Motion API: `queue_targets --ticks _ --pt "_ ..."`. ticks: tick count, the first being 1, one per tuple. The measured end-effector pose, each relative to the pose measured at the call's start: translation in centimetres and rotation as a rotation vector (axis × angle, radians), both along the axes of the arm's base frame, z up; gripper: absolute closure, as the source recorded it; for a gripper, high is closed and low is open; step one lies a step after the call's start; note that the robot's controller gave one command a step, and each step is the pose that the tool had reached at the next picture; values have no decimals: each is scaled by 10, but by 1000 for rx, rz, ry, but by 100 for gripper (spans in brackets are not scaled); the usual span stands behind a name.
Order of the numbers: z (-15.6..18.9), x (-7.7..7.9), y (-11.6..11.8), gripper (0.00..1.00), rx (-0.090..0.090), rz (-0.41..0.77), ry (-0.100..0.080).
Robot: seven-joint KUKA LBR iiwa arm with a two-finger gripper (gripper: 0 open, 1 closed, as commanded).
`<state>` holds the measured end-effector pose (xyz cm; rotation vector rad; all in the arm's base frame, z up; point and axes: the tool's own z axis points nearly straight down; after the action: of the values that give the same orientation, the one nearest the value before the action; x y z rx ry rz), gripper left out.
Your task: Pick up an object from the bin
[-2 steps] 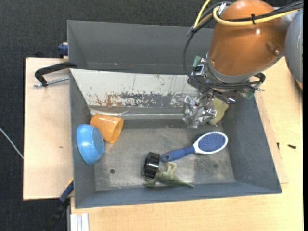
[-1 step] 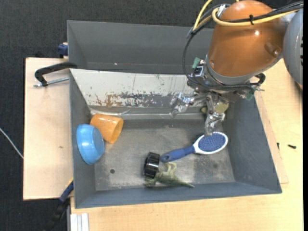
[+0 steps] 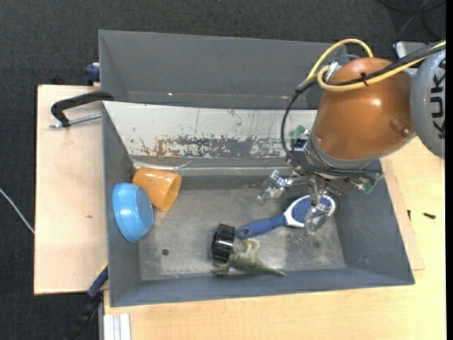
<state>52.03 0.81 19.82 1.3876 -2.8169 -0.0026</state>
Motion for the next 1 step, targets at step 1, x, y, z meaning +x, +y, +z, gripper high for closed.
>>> queue_targets --ticks 1 --pt "-124 21 -20 0 2 219 0"
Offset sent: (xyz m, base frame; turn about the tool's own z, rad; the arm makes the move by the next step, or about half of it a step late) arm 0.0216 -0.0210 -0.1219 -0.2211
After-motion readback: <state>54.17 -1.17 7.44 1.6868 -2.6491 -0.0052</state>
